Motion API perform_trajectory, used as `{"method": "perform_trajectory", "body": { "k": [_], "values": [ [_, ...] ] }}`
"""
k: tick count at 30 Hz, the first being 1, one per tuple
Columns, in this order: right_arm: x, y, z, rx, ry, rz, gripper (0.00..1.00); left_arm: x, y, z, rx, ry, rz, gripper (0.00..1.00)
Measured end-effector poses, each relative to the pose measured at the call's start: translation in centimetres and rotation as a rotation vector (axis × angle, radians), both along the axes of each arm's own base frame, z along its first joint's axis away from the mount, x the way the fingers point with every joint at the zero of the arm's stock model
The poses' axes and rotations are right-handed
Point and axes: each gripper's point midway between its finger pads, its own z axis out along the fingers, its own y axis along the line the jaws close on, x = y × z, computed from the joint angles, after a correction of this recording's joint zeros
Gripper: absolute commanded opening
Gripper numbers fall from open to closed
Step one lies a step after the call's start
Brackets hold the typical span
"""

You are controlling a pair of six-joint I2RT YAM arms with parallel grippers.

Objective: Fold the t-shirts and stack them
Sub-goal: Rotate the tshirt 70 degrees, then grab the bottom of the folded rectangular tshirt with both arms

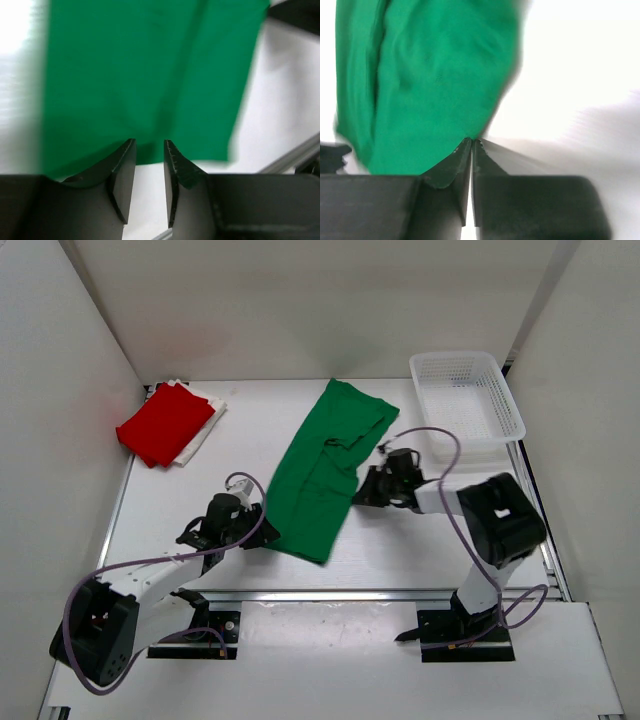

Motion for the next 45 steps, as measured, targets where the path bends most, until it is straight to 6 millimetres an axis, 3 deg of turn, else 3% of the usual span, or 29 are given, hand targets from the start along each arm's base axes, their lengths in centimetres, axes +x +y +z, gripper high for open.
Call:
{"method": "perform_trajectory", "body": {
  "k": [1, 3, 6, 12, 17, 23, 27, 31, 33, 35, 39, 45],
  "values": [
    [0.2, -2.3, 0.0, -0.009, 0.006, -0.047, 0.22, -0.4, -0.5, -0.3, 0.006, 0.013, -0.025, 0.42],
    [0.2, -6.0, 0.4, -0.008, 0.007, -0.127, 0.36, -1.0, -1.7, -0.5, 0.018, 0.032, -0.078, 0.45],
    [-1.5, -8.1, 1.2, -0.013, -0.015, -0.161, 0.43, -1.1, -2.8, -0.1, 0.033, 0.030, -0.129, 0.51],
    [-8.0, -7.4, 2.3, -0.001, -0.046, -0.097, 0.41, -0.7, -1.4, 0.2, 0.093, -0.003, -0.105, 0.61],
    [-13.9, -6.6, 0.3, 0.022, 0.030, -0.046, 0.35, -1.9, -1.0, -1.6, 0.126, 0.049, -0.128, 0.62],
    [-16.3, -5.2, 0.3, 0.054, 0.066, -0.004, 0.35, -2.4, -3.0, -2.0, 0.093, 0.054, -0.215, 0.60],
    [-17.0, -5.0, 0.3, 0.067, 0.091, -0.008, 0.29, -2.9, -3.5, -2.1, 0.086, 0.062, -0.251, 0.48],
    [-18.1, -4.9, -0.1, 0.073, 0.121, -0.002, 0.14, -3.7, -3.7, -2.6, 0.090, 0.083, -0.283, 0.24],
    [-18.5, -4.8, -0.5, 0.072, 0.144, 0.004, 0.00, -4.1, -3.7, -2.9, 0.087, 0.096, -0.292, 0.08],
    [-18.8, -4.7, -0.6, 0.076, 0.166, 0.005, 0.00, -4.5, -3.9, -2.9, 0.075, 0.108, -0.300, 0.00],
    [-20.1, -4.5, -0.4, 0.062, 0.178, 0.030, 0.01, -5.6, -3.8, -2.9, 0.072, 0.134, -0.316, 0.00],
    [-21.8, -4.9, 1.8, 0.067, 0.177, 0.051, 0.00, -9.5, -2.7, -1.8, 0.040, 0.213, -0.335, 0.00]
  ]
}}
